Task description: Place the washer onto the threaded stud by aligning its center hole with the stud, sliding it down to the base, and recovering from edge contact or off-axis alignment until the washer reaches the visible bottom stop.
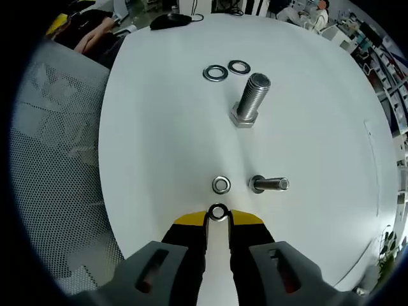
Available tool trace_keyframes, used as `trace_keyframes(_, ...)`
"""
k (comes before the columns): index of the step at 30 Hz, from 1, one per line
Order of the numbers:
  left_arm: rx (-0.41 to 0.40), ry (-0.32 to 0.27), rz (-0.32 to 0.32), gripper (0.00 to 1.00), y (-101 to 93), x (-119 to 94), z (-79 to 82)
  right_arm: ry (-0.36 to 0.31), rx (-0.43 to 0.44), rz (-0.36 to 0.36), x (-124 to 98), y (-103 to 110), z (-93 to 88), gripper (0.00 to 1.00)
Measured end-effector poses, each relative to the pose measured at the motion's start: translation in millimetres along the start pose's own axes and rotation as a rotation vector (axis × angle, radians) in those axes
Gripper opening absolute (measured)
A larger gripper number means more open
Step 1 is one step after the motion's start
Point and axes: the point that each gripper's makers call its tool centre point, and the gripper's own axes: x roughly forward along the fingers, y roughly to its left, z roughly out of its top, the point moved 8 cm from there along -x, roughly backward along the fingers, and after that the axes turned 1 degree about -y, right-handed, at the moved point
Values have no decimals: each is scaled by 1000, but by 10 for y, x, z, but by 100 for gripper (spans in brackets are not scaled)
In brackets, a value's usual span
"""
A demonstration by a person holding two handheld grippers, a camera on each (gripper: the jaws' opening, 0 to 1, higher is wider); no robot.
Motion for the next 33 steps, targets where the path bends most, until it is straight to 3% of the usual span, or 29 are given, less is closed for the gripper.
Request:
trace_keyframes(11,-2,-4,3,35,13,1,0,-23,13,-30,-323,-62,102,14)
trace_keyframes(29,-4,-8,6,35,11,-7,1,-82,-1,-128,-486,-154,247,14)
trace_keyframes(33,-5,-8,6,35,8,-6,2,-89,-11,-142,-435,-194,283,14)
